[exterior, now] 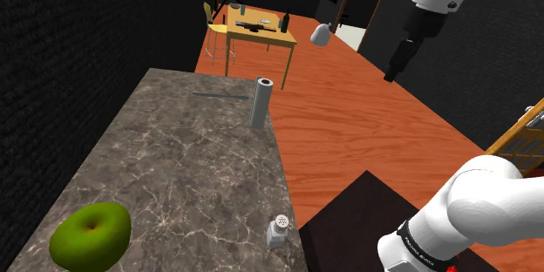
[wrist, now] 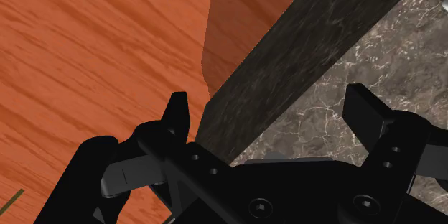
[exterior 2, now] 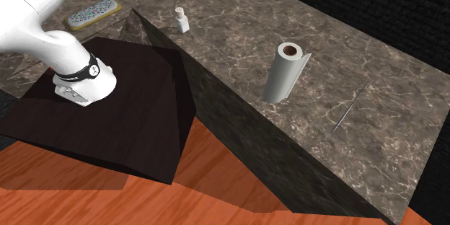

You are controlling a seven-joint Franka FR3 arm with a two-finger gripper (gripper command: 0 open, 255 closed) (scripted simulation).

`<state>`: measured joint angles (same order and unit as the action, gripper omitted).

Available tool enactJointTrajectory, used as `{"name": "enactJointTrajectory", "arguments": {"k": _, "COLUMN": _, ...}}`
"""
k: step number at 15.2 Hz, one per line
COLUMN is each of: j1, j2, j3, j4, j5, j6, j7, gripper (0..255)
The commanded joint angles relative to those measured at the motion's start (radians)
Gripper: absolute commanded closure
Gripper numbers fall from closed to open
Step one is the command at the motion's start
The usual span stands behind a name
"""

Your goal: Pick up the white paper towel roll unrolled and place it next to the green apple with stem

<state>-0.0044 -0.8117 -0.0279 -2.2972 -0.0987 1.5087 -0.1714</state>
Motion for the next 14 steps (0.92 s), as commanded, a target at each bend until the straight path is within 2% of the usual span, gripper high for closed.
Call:
{"name": "enactJointTrajectory", "arguments": {"k": 1, "j1": 0.0, "j2": 0.0, "j3": 0.0, "j4": 0.0, "j5": 0.0, "j6": 0.0, "j7": 0.0, "gripper": 0}}
{"name": "enactJointTrajectory", "arguments": {"k": 7, "j1": 0.018, "j2": 0.169, "j3": 0.015, "j4": 0.004, "j5": 0.018, "j6": 0.182, "j7": 0.024, "gripper": 0}}
{"name": "enactJointTrajectory", "arguments": {"k": 14, "j1": 0.035, "j2": 0.396, "j3": 0.033, "j4": 0.071, "j5": 0.031, "j6": 0.364, "j7": 0.046, "gripper": 0}}
